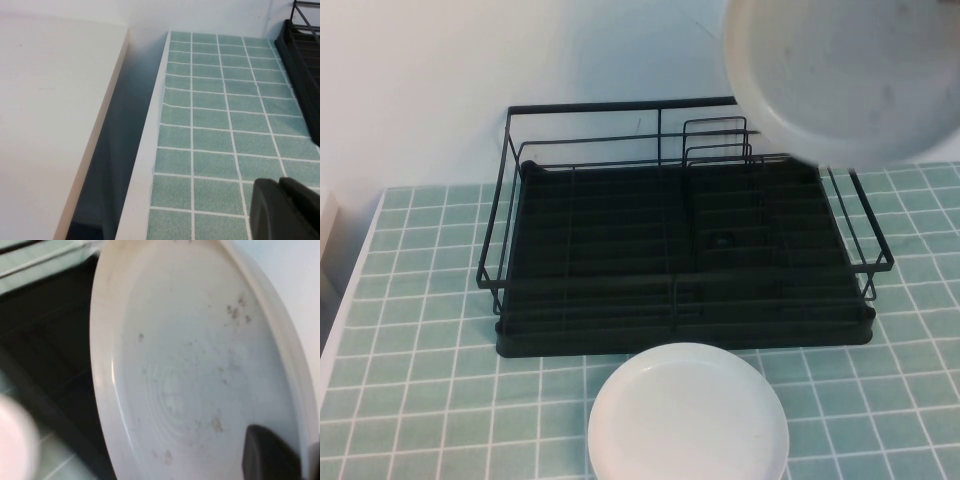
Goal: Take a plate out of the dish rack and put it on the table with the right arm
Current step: Place the plate from the table
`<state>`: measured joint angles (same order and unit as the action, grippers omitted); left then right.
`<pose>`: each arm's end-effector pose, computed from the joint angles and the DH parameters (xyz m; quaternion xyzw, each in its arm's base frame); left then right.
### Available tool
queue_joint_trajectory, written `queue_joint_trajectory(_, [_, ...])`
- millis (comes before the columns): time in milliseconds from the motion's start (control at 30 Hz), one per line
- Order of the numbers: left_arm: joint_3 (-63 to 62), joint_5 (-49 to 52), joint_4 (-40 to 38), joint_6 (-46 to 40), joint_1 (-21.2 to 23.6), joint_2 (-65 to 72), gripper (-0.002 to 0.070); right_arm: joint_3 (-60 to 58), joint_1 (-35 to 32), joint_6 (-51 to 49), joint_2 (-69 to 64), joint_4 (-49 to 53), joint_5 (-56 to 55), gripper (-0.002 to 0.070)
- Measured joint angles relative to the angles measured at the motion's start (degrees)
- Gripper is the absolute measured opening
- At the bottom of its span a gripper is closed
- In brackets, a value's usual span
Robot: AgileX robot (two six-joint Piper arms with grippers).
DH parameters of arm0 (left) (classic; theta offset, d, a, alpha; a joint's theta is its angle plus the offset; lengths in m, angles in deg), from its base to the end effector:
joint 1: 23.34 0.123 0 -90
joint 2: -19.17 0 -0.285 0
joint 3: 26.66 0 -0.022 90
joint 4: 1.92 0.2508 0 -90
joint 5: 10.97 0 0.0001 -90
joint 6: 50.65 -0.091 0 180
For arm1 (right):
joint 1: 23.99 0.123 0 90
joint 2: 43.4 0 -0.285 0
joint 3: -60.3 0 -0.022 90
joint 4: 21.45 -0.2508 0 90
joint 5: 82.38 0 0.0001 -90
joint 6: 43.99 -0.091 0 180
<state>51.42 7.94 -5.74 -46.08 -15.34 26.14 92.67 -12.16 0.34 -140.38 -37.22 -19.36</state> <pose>0.0531 0.0055 0.1792 -0.1043 0.7806 -0.0095 0.6162 0.3111 0.0877 0.4804 -0.4167 0.7852 0.0094 0.4580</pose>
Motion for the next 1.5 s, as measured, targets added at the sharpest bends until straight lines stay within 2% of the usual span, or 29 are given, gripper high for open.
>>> queue_joint_trajectory(100, [0.0, 0.0, 0.0, 0.0, 0.0, 0.0, -0.0003, -7.31, 0.0, -5.42, 6.85, 0.23, 3.39, 0.0101])
queue_joint_trajectory(233, [0.0, 0.0, 0.0, 0.0, 0.0, 0.0, -0.0003, -24.52, 0.0, -11.47, 18.56, -3.48, 0.23, 0.0101])
queue_joint_trajectory(367, [0.0, 0.0, 0.0, 0.0, 0.0, 0.0, -0.0003, -43.75, 0.0, -12.48, 27.94, -16.57, -2.51, 0.01])
queue_joint_trajectory(467, [0.0, 0.0, 0.0, 0.0, 0.0, 0.0, -0.0003, -56.52, 0.0, -10.25, 29.79, -27.07, -7.28, 0.01])
queue_joint_trajectory(567, [0.0, 0.0, 0.0, 0.0, 0.0, 0.0, -0.0003, -64.35, 0.0, -6.64, 28.64, -36.6, -12.47, 0.01])
queue_joint_trajectory(700, [0.0, 0.0, 0.0, 0.0, 0.0, 0.0, -0.0003, -68.41, 0.0, 0.02, 23.85, -46.21, -16.49, 0.01])
queue_joint_trajectory(900, [0.0, 0.0, 0.0, 0.0, 0.0, 0.0, -0.0003, -68.52, 0.0, 10.83, 13.22, -57.26, -18.29, 0.01])
queue_joint_trajectory(1200, [0.0, 0.0, 0.0, 0.0, 0.0, 0.0, -0.0003, -68.52, 0.0, 24.43, 0.9, -62.17, -15.24, 0.01])
queue_joint_trajectory(1500, [0.0, 0.0, 0.0, 0.0, 0.0, 0.0, -0.0003, -68.52, 1.34, 26.82, -2.61, -61.76, -20.16, 0.01])
